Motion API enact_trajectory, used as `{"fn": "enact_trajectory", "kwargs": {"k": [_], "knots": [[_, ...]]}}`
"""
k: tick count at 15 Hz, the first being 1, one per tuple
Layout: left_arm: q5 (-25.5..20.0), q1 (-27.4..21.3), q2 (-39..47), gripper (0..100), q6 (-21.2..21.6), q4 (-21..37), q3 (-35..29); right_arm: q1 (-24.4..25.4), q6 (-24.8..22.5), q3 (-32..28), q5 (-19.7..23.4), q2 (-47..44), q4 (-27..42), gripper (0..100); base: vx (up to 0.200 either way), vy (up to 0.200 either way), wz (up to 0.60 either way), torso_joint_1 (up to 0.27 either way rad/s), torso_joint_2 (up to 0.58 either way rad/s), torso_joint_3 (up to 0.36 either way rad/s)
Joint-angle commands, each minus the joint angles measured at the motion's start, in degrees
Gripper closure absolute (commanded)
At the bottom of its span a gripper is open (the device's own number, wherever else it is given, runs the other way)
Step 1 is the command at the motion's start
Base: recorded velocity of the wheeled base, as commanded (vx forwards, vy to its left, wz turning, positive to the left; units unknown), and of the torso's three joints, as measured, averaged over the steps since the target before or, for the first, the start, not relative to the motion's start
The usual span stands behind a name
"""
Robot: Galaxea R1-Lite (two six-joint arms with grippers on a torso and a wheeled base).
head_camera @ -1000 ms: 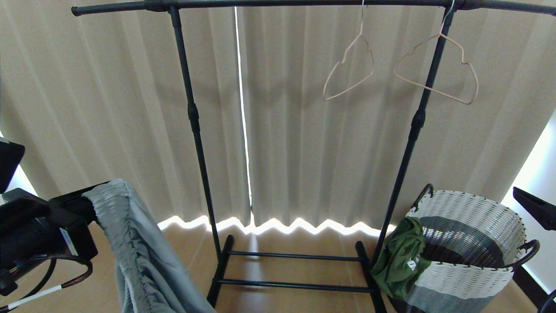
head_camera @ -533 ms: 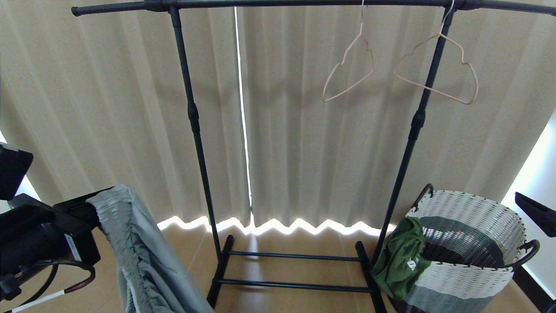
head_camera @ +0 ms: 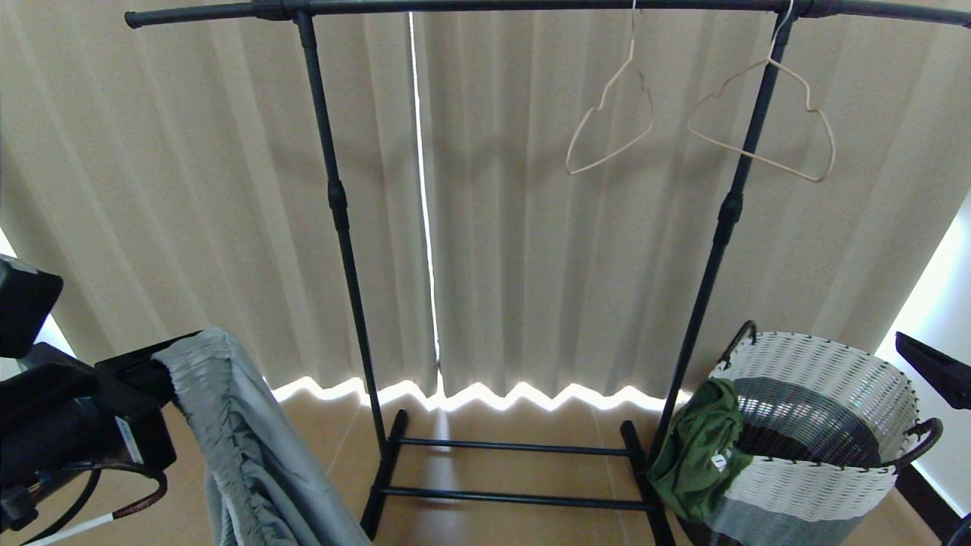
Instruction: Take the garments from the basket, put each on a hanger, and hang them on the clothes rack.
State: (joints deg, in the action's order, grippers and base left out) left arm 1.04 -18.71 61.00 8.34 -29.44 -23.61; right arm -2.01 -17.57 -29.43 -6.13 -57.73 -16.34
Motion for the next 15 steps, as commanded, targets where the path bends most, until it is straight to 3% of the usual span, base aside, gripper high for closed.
{"fn": "enact_trajectory", "kwargs": {"k": [1,4,7,15], "knots": [[0.02,-0.01,-0.01,100,0.19,-0.09,0.32,-0.01,0.08,-0.02,-0.02,-0.19,-0.01,0,0.0,0.0,0.0,0.0,0.0,0.0],[0.11,0.08,-0.27,100,0.27,-0.09,1.03,-0.01,0.16,0.16,-0.02,-0.19,-0.01,0,0.0,0.0,0.0,0.009,-0.07,-0.058],[0.11,0.17,-0.62,100,0.98,-0.09,1.55,-0.01,1.13,0.25,-0.02,-0.19,-0.01,0,0.0,0.0,0.0,0.063,-0.24,-0.294],[0.11,0.17,-1.24,100,1.07,-0.18,1.55,-0.01,1.39,0.07,0.07,-0.19,-0.1,0,0.0,0.0,0.0,0.131,-0.49,-0.313]]}}
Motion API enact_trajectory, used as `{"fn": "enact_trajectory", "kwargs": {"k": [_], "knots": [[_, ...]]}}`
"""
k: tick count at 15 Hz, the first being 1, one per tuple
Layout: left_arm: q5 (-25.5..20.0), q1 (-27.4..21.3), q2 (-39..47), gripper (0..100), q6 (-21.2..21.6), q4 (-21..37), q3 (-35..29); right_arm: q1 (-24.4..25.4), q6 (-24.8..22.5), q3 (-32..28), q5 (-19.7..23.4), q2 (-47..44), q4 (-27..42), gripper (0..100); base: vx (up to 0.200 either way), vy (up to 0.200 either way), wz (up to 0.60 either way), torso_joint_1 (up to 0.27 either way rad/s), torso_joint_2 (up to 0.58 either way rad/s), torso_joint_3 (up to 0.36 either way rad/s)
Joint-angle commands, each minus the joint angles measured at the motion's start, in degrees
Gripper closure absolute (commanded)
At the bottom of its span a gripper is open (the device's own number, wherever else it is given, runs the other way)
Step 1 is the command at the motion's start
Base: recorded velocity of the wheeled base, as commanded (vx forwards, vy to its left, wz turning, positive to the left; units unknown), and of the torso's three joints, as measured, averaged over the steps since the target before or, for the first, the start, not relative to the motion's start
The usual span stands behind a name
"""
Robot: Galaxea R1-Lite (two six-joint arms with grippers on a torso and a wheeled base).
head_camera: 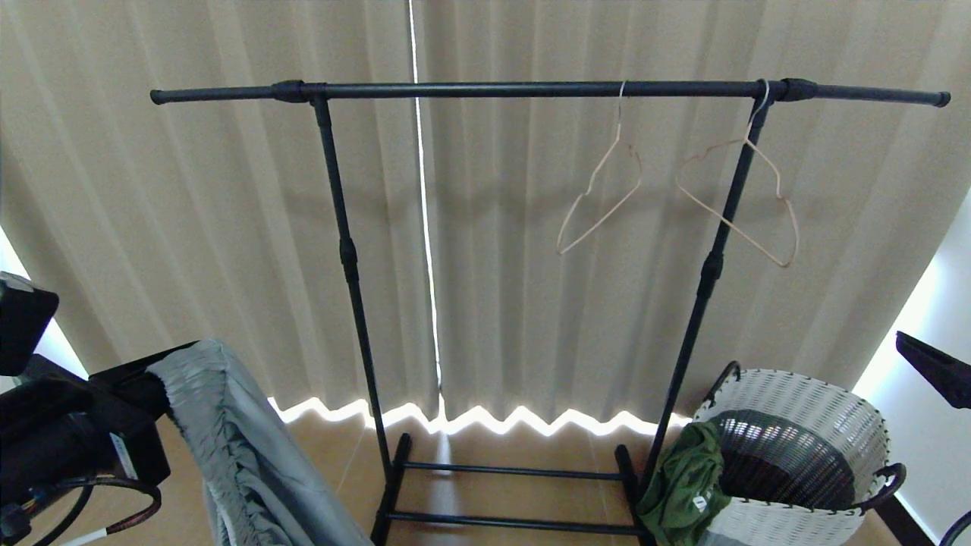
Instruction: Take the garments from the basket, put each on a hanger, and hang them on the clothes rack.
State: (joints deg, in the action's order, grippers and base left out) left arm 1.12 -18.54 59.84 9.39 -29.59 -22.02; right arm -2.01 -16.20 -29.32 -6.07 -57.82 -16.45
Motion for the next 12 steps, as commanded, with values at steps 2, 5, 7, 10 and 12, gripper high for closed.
{"fn": "enact_trajectory", "kwargs": {"k": [2,5,7,10,12], "knots": [[0.02,0.0,-0.08,100,-0.07,-0.03,-0.04,-0.01,0.03,0.31,0.01,0.16,0.01,0,0.0,0.0,0.0,0.171,-0.47,-0.307],[0.02,0.0,-0.61,100,-0.07,-0.03,-0.04,-0.01,0.03,0.49,0.09,0.25,0.01,0,0.0,0.0,0.0,0.188,-0.47,-0.294],[0.02,-0.09,-0.61,100,-0.07,-0.03,-0.13,-0.01,0.12,0.31,0.18,0.34,0.01,0,0.0,0.0,0.0,0.208,-0.49,-0.291],[0.02,-0.09,-0.52,100,-0.16,-0.03,-0.48,-0.01,4.51,-1.0,1.85,0.08,-0.08,0,0.0,0.0,0.0,0.17,-0.4,-0.232],[0.02,-0.09,-0.43,100,-0.16,-0.03,-0.66,-0.01,8.91,-2.32,2.73,-0.28,0.01,0,0.0,0.0,0.0,0.051,-0.11,-0.068]]}}
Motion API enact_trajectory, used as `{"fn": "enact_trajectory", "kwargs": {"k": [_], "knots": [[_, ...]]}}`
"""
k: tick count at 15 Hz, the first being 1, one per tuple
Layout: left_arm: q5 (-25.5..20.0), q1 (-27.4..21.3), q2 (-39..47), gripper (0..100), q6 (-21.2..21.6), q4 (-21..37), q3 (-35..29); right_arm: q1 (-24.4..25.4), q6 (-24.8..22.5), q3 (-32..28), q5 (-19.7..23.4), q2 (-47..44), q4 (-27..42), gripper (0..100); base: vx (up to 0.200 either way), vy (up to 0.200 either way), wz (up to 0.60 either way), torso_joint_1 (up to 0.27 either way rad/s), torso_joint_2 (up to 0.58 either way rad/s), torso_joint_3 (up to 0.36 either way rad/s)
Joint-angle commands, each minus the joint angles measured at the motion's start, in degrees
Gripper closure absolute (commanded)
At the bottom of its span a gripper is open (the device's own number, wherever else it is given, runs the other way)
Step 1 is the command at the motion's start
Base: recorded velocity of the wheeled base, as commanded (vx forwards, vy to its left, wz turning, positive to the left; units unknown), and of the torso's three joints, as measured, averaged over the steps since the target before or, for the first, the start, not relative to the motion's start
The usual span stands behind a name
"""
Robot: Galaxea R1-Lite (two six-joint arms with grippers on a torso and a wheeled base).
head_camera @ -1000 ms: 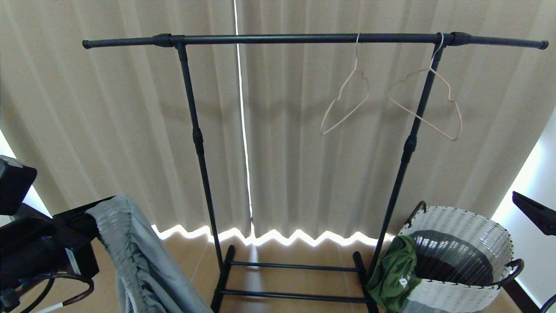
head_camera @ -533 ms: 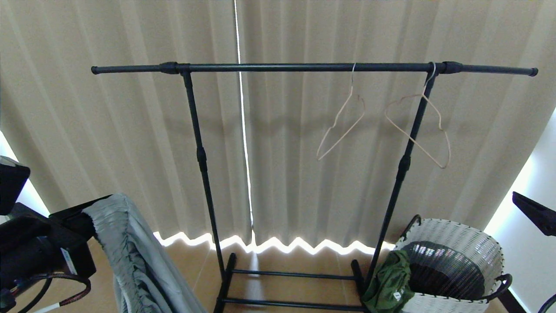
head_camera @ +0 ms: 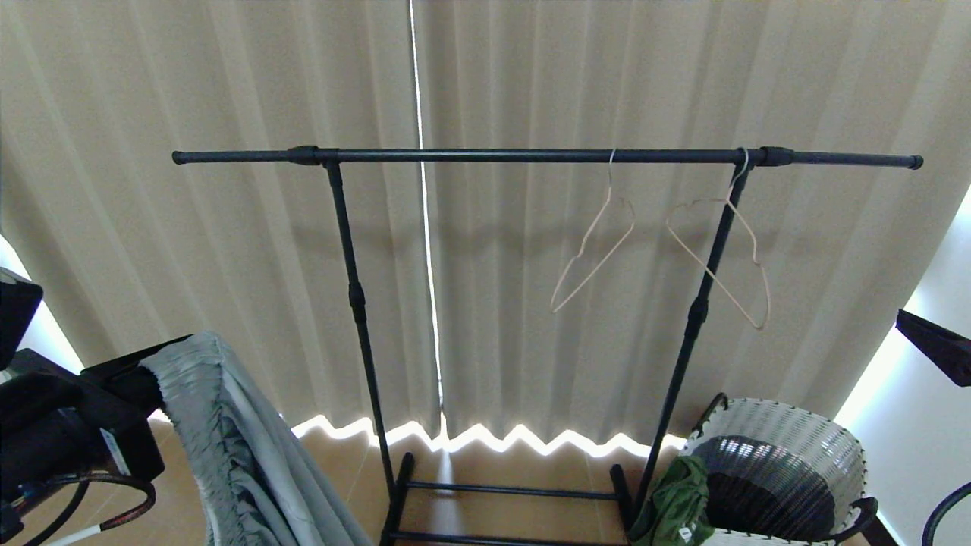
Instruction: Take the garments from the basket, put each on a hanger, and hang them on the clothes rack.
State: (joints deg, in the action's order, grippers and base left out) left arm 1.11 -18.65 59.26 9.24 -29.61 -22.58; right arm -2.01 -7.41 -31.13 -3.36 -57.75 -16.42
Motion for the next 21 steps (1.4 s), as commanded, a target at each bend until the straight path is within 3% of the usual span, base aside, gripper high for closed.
{"fn": "enact_trajectory", "kwargs": {"k": [1,18,21], "knots": [[0.03,0.02,0.24,100,-0.01,-0.01,-0.19,-0.01,0.12,-0.24,0.02,-0.26,0.07,0,0.0,0.0,0.0,0.022,-0.05,-0.032],[0.03,-0.16,-0.28,100,0.16,-0.01,0.08,-0.1,0.29,-0.15,-0.5,-5.45,0.6,0,0.2,0.0,0.0,0.005,0.0,-0.001],[0.03,-0.16,-0.72,100,0.16,-0.01,0.16,-2.47,1.17,-0.68,-0.59,-9.75,0.34,0,0.0,0.0,0.0,0.0,0.0,0.0]]}}
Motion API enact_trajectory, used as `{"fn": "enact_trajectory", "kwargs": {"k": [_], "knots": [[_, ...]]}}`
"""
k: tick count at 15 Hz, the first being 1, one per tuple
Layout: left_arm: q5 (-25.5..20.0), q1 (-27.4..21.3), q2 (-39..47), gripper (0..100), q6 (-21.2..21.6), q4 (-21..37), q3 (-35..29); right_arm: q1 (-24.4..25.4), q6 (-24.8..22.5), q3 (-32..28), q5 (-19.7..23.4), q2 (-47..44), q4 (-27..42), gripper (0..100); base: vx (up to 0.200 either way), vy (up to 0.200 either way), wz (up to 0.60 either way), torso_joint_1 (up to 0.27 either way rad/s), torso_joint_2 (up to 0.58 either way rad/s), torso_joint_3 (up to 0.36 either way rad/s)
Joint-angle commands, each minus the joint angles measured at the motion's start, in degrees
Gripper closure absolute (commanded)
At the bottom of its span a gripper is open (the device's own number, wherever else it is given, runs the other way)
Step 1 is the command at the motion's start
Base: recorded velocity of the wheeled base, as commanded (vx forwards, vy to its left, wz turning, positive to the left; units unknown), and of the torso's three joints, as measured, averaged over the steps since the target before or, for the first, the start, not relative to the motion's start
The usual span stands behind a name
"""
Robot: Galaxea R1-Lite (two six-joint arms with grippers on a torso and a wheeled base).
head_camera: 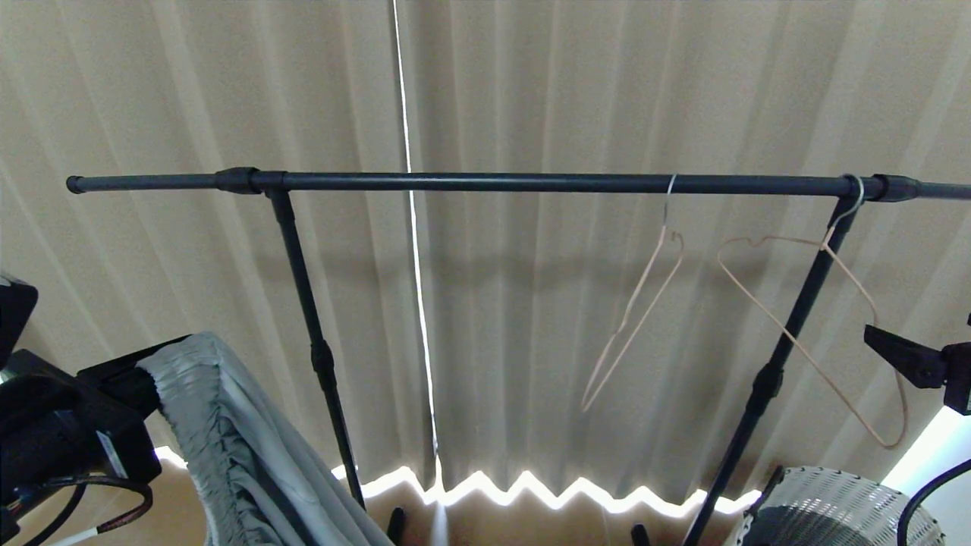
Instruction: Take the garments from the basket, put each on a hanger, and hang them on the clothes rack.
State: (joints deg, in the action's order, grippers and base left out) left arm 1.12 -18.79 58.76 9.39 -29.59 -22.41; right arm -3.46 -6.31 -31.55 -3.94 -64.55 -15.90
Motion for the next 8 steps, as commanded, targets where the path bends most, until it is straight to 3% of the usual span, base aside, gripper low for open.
{"fn": "enact_trajectory", "kwargs": {"k": [1,3,8], "knots": [[0.02,-0.02,-0.31,100,0.02,-0.03,0.08,-1.55,1.66,-1.41,-0.02,-5.15,-0.1,0,0.0,0.0,0.0,0.0,0.0,0.0],[0.02,-0.02,-0.31,100,0.02,-0.03,0.08,-1.55,4.03,-2.9,-0.19,-8.05,0.16,0,0.0,0.0,0.0,0.0,0.0,0.0],[0.02,-0.02,-0.31,100,-0.07,-0.03,0.08,-3.13,4.38,-5.19,-3.71,-15.78,0.34,0,0.0,0.0,0.0,0.0,0.0,0.0]]}}
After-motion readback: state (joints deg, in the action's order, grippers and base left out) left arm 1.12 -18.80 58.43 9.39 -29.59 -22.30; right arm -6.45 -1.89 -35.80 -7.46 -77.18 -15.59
